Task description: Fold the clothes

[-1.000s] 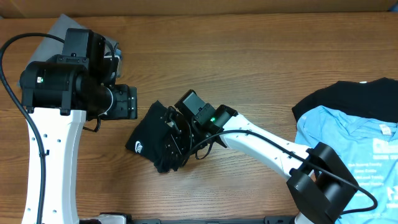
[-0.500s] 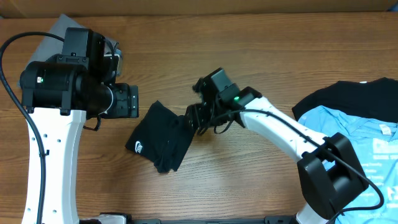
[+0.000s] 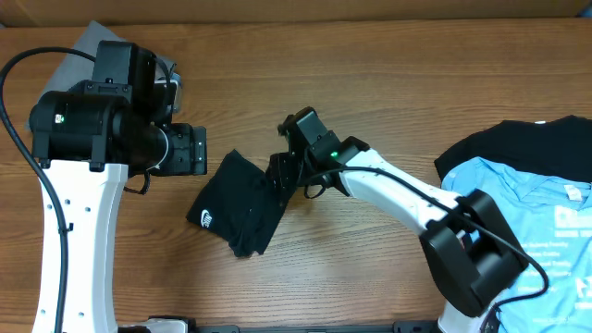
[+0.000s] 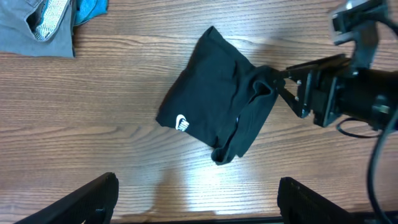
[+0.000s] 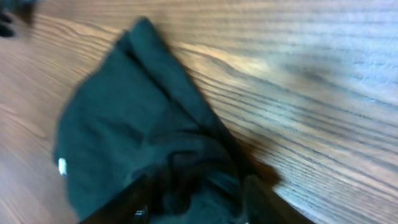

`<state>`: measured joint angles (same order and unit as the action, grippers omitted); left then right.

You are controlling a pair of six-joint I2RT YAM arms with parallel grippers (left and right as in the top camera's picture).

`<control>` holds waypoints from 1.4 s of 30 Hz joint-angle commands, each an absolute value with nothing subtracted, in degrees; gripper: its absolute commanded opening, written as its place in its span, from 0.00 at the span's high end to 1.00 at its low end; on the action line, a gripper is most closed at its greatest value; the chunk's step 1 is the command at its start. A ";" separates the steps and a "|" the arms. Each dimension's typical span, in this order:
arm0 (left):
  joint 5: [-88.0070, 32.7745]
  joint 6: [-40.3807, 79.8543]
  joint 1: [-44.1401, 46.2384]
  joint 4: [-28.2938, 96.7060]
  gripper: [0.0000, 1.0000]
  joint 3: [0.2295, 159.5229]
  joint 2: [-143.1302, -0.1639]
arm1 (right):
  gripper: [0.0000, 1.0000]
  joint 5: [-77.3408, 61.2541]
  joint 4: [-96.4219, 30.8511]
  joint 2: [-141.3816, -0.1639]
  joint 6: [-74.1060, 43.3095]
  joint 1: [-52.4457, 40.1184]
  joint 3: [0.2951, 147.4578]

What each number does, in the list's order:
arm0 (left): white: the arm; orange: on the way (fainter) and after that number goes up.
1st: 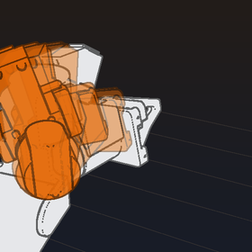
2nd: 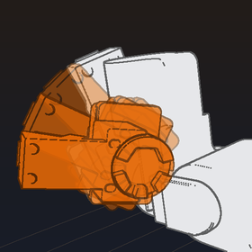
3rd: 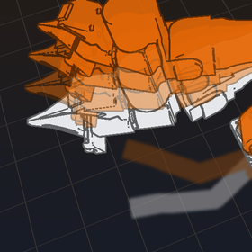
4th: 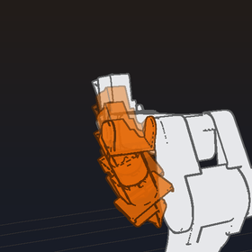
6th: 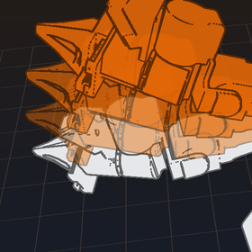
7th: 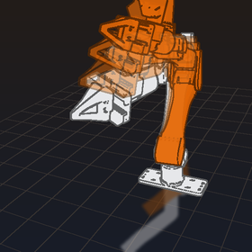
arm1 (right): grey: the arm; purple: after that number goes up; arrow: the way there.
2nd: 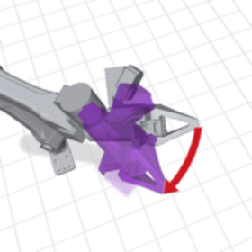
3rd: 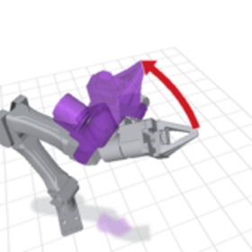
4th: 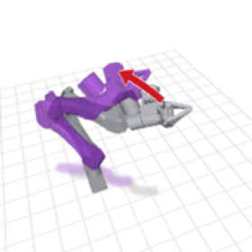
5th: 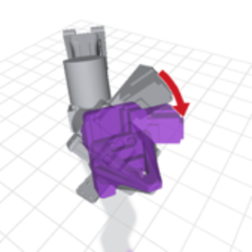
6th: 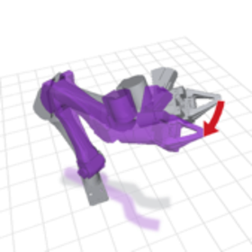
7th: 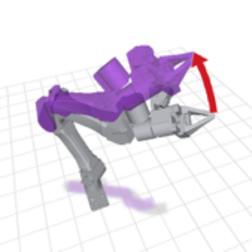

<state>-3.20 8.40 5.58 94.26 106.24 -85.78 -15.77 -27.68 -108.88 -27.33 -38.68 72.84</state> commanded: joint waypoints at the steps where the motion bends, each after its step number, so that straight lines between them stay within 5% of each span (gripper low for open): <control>1: -2.76 7.27 5.63 94.06 0.16 106.98 -85.82 | 0.67 -16.80 -27.40 -109.75 -28.34 -39.22 73.19; 4: -2.55 7.27 5.63 94.06 0.16 106.98 -85.86 | 0.95 -16.53 -28.21 -109.40 -27.64 -38.89 73.19; 13: -0.86 7.25 5.63 94.24 0.13 106.50 -85.86 | 0.96 -15.49 -35.55 -107.11 -25.71 -31.86 73.25; 14: -0.89 7.25 5.63 94.19 0.13 106.30 -85.86 | 0.93 -15.51 -36.49 -107.11 -25.71 -31.27 73.25; 17: -0.89 7.25 5.63 94.19 0.12 105.71 -85.86 | 0.60 -15.55 -38.57 -107.09 -25.06 -30.09 73.25; 29: -0.01 7.33 5.34 93.03 0.15 99.26 -85.86 | 0.60 -34.81 -42.11 -104.73 -19.46 -34.00 73.25; 42: -7.33 4.86 -5.06 84.71 0.14 92.97 -85.86 | 0.44 -20.16 -42.11 -106.61 -28.67 -50.28 73.23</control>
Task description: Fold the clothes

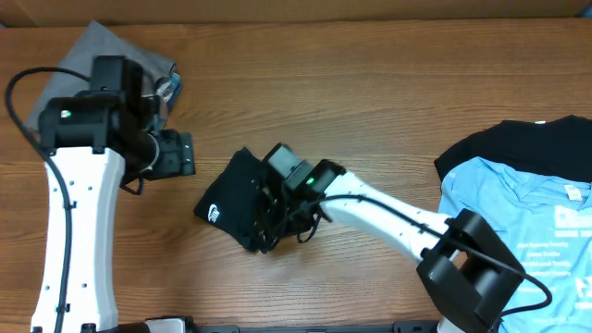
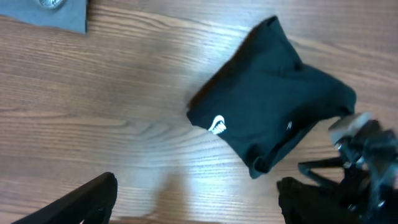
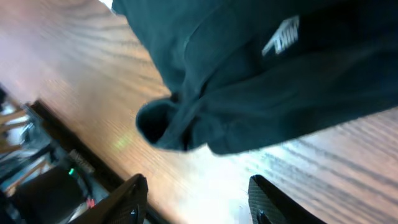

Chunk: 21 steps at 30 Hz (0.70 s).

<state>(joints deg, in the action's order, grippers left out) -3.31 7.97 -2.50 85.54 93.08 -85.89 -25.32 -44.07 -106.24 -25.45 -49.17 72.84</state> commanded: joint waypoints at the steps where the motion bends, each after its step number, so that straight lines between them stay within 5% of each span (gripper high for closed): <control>1: -7.53 4.64 -5.54 84.53 0.14 92.97 -85.86 | 0.44 -20.12 -41.32 -107.00 -29.06 -50.46 73.23; 8: -7.53 4.40 -5.93 83.48 0.14 92.97 -85.86 | 0.46 -19.57 -34.06 -110.34 -38.52 -50.52 73.23; 11: -7.53 4.21 -5.98 83.35 0.14 92.97 -85.86 | 0.59 -20.47 -34.20 -111.15 -40.16 -50.52 73.23; 14: -7.51 3.64 -5.98 83.33 0.13 92.97 -85.86 | 0.92 -20.99 -36.10 -111.07 -40.14 -50.50 73.43; 15: -7.51 3.22 -5.98 83.50 0.13 92.97 -85.86 | 0.96 -21.02 -37.30 -111.02 -40.14 -50.50 73.71; 21: -7.51 2.50 -5.98 83.90 0.12 92.97 -85.86 | 0.95 -16.93 -44.82 -108.57 -36.93 -47.55 74.76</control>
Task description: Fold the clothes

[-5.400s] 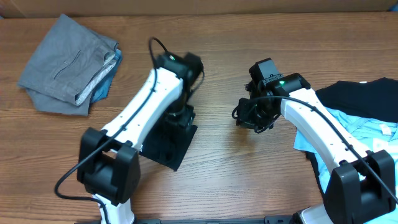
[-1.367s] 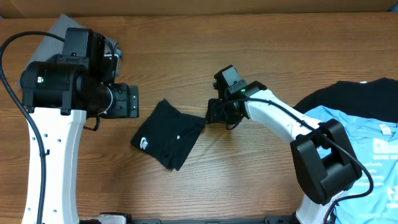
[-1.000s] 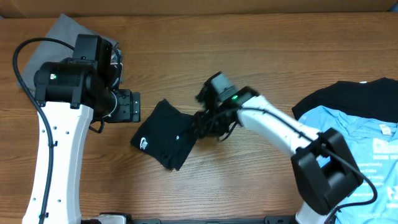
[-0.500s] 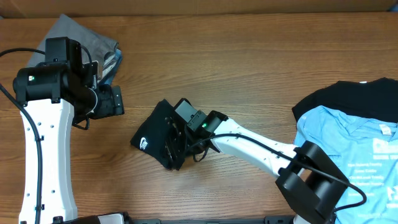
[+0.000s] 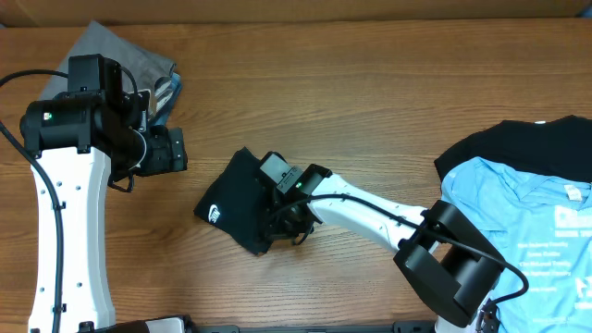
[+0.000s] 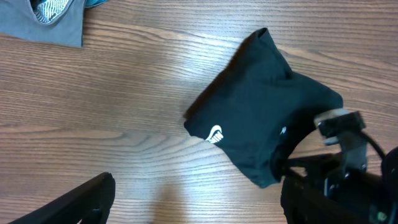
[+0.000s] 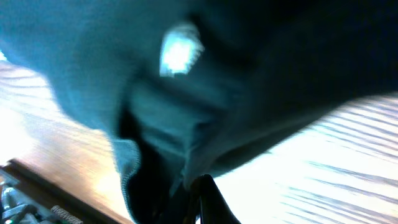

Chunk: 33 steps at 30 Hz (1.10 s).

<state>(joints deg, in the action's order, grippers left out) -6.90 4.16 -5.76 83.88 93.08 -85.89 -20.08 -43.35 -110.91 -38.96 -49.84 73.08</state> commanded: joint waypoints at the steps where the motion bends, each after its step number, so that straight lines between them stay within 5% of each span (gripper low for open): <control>1: -7.51 2.50 -5.98 83.92 0.12 92.97 -85.86 | 0.93 -16.12 -46.11 -107.92 -35.99 -46.70 74.76; 8: -7.51 2.50 -5.98 83.92 0.07 92.95 -85.86 | 0.66 -16.10 -51.20 -107.22 -35.55 -42.30 74.76; 12: -7.53 2.50 -5.98 83.61 0.05 92.03 -85.86 | 0.65 -17.85 -49.56 -105.78 -33.78 -40.18 74.76; 14: -7.57 2.50 -5.98 82.83 0.06 90.45 -85.86 | 0.73 -21.39 -46.04 -105.06 -30.17 -39.55 74.76; 17: -11.66 -0.21 -5.98 79.81 0.27 86.80 -85.86 | 0.94 -22.09 -42.61 -104.81 -29.58 -39.51 74.76; 19: -17.89 -2.87 -5.96 76.82 0.43 83.33 -85.86 | 0.96 -20.97 -41.65 -104.84 -30.33 -39.48 74.72; 22: -27.97 -6.83 -5.72 69.56 0.52 74.89 -85.86 | 0.96 -18.85 -38.72 -104.99 -31.92 -39.51 74.61; 29: -32.01 -7.31 -5.17 56.01 0.48 61.34 -85.86 | 0.96 -16.47 -36.07 -108.79 -31.99 -39.40 72.82; 33: -32.62 -7.29 -5.19 55.86 0.30 57.71 -85.86 | 0.96 -16.53 -37.39 -112.16 -32.16 -39.40 72.71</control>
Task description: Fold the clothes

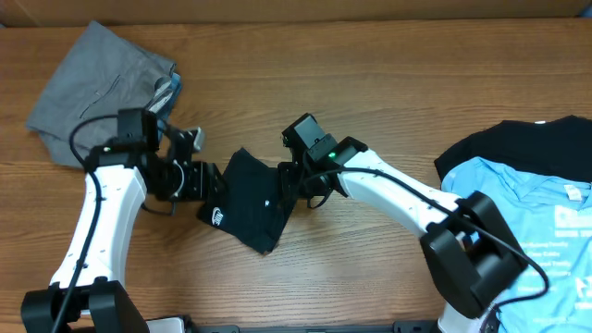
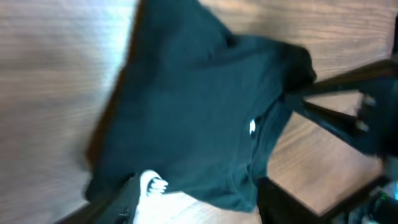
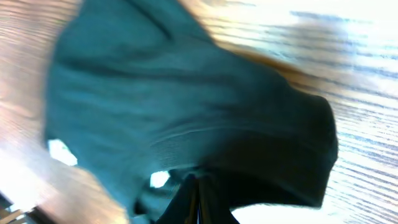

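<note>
A small black garment (image 1: 248, 211) with a white logo lies bunched on the wooden table (image 1: 388, 83). My right gripper (image 1: 292, 183) is at its right edge, shut on a fold of the cloth; in the right wrist view the fingertips (image 3: 195, 194) meet, with the black garment (image 3: 186, 118) pinched between them. My left gripper (image 1: 211, 181) is low at the garment's left edge. It stands open, its fingers (image 2: 126, 198) on either side of the logo corner (image 2: 153, 184) of the black garment (image 2: 199, 112).
A grey garment (image 1: 97, 79) with something teal (image 1: 172, 89) beneath lies at the back left. A black shirt (image 1: 518, 148) and a light blue shirt (image 1: 527, 231) lie spread at the right edge.
My left gripper has come down from the table left of the garment to its left edge. My right gripper, still shut on the cloth, is now at the right edge instead of the front corner.
My right gripper first stood open around the garment's right edge while the left arm hovered high. Then it was open over the front corner, then shut on cloth there. Now it holds the right edge, and my left gripper straddles the logo corner.
</note>
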`<state>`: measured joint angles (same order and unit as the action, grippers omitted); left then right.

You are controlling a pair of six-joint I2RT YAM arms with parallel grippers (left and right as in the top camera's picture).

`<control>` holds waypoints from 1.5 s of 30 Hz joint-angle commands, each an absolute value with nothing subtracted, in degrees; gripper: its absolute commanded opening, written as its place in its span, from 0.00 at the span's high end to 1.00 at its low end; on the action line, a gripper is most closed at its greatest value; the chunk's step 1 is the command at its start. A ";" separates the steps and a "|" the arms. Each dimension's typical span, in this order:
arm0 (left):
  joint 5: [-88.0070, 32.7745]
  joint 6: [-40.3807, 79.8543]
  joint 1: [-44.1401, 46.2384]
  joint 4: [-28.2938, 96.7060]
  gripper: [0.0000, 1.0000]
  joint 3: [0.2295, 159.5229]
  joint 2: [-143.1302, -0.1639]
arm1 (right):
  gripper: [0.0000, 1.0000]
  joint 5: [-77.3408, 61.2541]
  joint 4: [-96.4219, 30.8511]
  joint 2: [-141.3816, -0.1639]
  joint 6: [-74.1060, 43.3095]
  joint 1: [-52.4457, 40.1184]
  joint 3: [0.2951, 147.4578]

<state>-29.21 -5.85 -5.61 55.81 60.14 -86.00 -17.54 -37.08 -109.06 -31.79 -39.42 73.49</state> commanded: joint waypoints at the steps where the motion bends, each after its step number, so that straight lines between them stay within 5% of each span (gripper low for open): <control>1: -32.60 -7.31 -5.19 55.86 0.24 57.12 -85.86 | 0.96 -16.53 -37.39 -112.46 -32.14 -39.40 72.71; 14: -23.42 -7.94 -5.28 48.23 0.01 55.99 -85.95 | 0.95 -16.03 -37.52 -113.08 -32.14 -39.40 72.71; 30: -34.09 -19.81 -5.13 37.89 0.02 56.03 -104.99 | 0.95 -15.42 -37.78 -113.08 -32.14 -39.40 72.71; 36: -37.12 -22.81 -4.51 39.16 0.19 55.99 -107.85 | 0.95 -15.38 -37.74 -113.08 -32.14 -39.40 72.71; 45: -37.12 -26.26 -2.74 40.45 0.66 55.96 -111.37 | 0.95 -15.00 -37.82 -113.08 -32.14 -39.40 72.71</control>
